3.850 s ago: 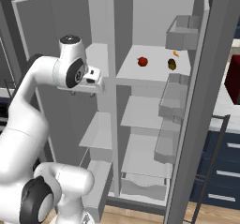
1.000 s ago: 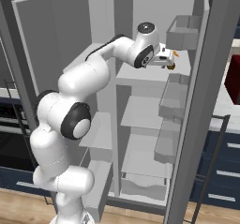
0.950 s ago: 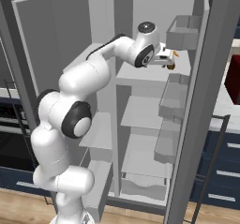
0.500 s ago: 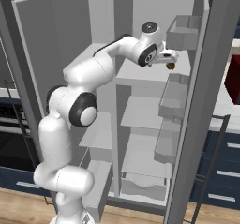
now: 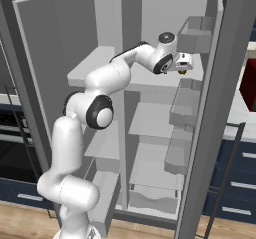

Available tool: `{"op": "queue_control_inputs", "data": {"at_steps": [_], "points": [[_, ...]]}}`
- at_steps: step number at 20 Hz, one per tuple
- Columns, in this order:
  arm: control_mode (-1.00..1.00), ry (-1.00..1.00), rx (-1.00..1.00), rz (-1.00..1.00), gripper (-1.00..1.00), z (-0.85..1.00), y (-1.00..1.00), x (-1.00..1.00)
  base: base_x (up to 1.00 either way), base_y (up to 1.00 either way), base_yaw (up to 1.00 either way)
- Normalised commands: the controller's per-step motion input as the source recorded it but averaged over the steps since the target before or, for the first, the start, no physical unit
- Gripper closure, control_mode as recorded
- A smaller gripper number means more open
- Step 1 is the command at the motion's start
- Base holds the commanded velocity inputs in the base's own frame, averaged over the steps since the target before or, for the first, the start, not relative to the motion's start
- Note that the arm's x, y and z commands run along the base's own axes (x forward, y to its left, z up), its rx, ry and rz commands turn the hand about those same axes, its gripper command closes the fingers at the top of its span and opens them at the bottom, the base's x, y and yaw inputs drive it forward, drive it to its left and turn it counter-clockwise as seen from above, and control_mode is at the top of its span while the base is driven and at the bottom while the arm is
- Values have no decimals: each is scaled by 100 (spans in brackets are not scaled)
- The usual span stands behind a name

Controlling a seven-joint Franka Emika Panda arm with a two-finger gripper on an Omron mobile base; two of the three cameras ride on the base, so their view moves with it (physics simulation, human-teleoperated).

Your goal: Take the sweet potato and bell pepper from the fridge shelf and place them in the freezer drawer to begin freezing them.

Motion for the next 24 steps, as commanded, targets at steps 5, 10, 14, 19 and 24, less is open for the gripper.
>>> {"op": "queue_control_inputs", "data": {"at_steps": [5,10,14,19,24], "points": [[-100,0,0,8,-100,-14,-9,42,0,0,0],[-100,0,0,6,-100,4,-5,37,0,0,0],[-100,0,-1,0,-100,17,-13,19,0,0,0],[-100,-1,-1,0,-100,3,-18,24,0,0,0],[-100,2,0,2,-100,-50,0,38,0,0,0]]}}
